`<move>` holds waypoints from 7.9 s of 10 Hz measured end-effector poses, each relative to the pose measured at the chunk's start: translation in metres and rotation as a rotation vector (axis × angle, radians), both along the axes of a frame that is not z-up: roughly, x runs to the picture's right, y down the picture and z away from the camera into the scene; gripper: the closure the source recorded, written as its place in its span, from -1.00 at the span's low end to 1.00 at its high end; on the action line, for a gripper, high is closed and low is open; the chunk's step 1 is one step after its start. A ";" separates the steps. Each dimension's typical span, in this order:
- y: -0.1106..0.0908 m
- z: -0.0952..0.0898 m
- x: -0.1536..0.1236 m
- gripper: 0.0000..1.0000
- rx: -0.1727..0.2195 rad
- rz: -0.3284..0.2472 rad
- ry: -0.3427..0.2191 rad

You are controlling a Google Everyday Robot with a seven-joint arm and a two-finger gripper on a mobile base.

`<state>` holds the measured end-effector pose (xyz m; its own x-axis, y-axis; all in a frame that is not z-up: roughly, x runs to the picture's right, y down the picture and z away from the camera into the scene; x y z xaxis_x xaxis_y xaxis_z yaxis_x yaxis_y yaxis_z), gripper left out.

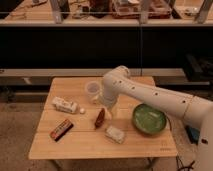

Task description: Place the pepper in the ceramic bowl

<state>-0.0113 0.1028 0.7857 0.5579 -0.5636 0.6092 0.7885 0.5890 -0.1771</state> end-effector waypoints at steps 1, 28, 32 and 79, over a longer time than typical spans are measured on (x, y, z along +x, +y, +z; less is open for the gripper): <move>0.000 0.000 0.000 -0.60 0.000 0.000 0.000; 0.035 0.079 0.000 -0.60 0.132 -0.092 -0.067; 0.027 0.085 -0.012 -0.60 0.166 -0.109 -0.085; -0.004 -0.010 0.302 0.97 0.217 0.510 0.362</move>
